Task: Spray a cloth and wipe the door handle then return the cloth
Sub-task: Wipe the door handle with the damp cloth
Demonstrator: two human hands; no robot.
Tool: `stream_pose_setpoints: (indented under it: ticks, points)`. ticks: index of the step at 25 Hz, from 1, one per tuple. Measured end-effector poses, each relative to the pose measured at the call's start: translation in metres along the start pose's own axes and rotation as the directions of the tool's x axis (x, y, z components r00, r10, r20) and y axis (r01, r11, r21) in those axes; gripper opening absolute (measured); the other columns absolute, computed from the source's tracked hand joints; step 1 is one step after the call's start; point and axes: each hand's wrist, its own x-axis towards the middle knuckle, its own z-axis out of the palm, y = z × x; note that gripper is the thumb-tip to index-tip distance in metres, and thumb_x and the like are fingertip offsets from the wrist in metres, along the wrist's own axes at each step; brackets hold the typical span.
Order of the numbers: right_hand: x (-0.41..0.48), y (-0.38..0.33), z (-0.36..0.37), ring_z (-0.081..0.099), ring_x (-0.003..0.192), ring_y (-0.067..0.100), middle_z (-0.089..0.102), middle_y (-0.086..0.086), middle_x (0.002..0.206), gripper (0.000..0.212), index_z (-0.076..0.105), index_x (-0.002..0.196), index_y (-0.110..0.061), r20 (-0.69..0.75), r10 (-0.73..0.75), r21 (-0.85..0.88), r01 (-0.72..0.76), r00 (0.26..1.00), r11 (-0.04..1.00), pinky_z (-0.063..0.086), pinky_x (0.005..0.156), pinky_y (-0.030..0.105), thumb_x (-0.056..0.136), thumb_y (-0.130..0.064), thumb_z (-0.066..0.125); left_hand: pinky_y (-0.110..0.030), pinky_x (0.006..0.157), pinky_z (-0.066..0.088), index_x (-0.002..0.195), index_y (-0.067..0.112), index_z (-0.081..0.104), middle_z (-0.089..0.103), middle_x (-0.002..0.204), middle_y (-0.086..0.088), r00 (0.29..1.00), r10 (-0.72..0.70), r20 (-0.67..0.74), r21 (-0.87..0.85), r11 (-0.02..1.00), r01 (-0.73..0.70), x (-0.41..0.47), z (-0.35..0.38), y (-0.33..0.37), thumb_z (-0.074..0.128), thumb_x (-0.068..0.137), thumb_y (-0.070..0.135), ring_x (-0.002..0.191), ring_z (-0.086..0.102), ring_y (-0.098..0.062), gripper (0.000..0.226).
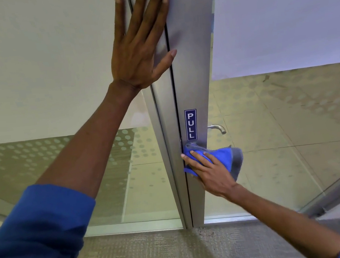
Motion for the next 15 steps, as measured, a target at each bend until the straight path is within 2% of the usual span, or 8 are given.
stream_pose_setpoints:
  ticks: [3, 6, 8, 10, 13, 15]
  points:
    - [-0.006, 0.039, -0.010, 0.022, 0.155, 0.019, 0.018, -0.011, 0.171, 0.075, 0.028, 0.160, -0.017, 0.075, -0.190, -0.001, 0.191, 0.979, 0.982, 0.030, 0.120, 0.045, 0.091, -0.009, 0.058, -0.065, 0.123, 0.022, 0.159, 0.007, 0.034, 0.043, 0.162, -0.018, 1.000, 0.001, -0.008, -0.019, 1.000, -0.001, -0.001, 0.003, 0.000, 0.040, 0.103, 0.058, 0.151, 0.036, -0.039, 0.076]
    - [-0.018, 0.070, -0.016, 0.015, 0.158, 0.013, 0.013, -0.016, 0.171, 0.073, 0.014, 0.164, -0.025, 0.114, -0.279, 0.001, 0.281, 0.954, 0.960, 0.012, 0.129, 0.046, 0.100, -0.013, 0.046, -0.064, 0.125, 0.020, 0.160, 0.008, 0.031, 0.041, 0.163, -0.018, 1.000, -0.001, -0.010, -0.017, 1.000, 0.000, -0.001, 0.006, 0.000, 0.039, 0.102, 0.059, 0.152, 0.033, -0.038, 0.078]
    - [-0.026, 0.088, -0.022, 0.008, 0.159, 0.008, 0.010, -0.021, 0.171, 0.058, 0.014, 0.164, -0.031, 0.133, -0.277, 0.048, 0.273, 0.951, 0.961, 0.004, 0.130, 0.043, 0.109, -0.030, 0.035, -0.064, 0.125, 0.019, 0.161, 0.008, 0.030, 0.041, 0.164, -0.017, 1.000, -0.002, -0.013, -0.011, 1.000, 0.002, -0.001, 0.007, -0.001, 0.040, 0.102, 0.060, 0.153, 0.031, -0.038, 0.079]
    - [-0.037, 0.103, -0.025, 0.010, 0.158, 0.008, 0.014, -0.024, 0.169, 0.051, 0.020, 0.162, -0.035, 0.150, -0.270, 0.097, 0.258, 0.951, 0.961, 0.001, 0.130, 0.045, 0.111, -0.042, 0.027, -0.064, 0.124, 0.020, 0.160, 0.008, 0.031, 0.041, 0.163, -0.017, 1.000, -0.002, -0.018, -0.006, 1.000, 0.002, -0.002, 0.006, -0.001, 0.040, 0.102, 0.060, 0.152, 0.032, -0.038, 0.079]
    - [-0.060, 0.116, -0.026, 0.011, 0.159, 0.014, 0.021, -0.022, 0.168, 0.050, 0.025, 0.161, -0.034, 0.123, -0.171, 0.251, 0.136, 0.978, 0.958, 0.002, 0.129, 0.048, 0.111, -0.043, 0.029, -0.065, 0.123, 0.022, 0.160, 0.008, 0.032, 0.043, 0.163, -0.018, 1.000, 0.005, -0.010, 0.014, 1.000, -0.004, -0.002, 0.004, 0.000, 0.039, 0.102, 0.059, 0.152, 0.034, -0.038, 0.078]
    - [-0.073, 0.108, -0.024, 0.009, 0.160, 0.016, 0.027, -0.020, 0.167, 0.049, 0.034, 0.158, -0.032, 0.099, -0.027, 0.449, -0.021, 0.995, 0.893, 0.012, 0.128, 0.042, 0.110, -0.041, 0.034, -0.065, 0.122, 0.023, 0.160, 0.008, 0.033, 0.043, 0.162, -0.018, 1.000, 0.007, -0.007, 0.012, 1.000, -0.007, -0.001, 0.002, 0.002, 0.038, 0.103, 0.059, 0.151, 0.036, -0.039, 0.076]
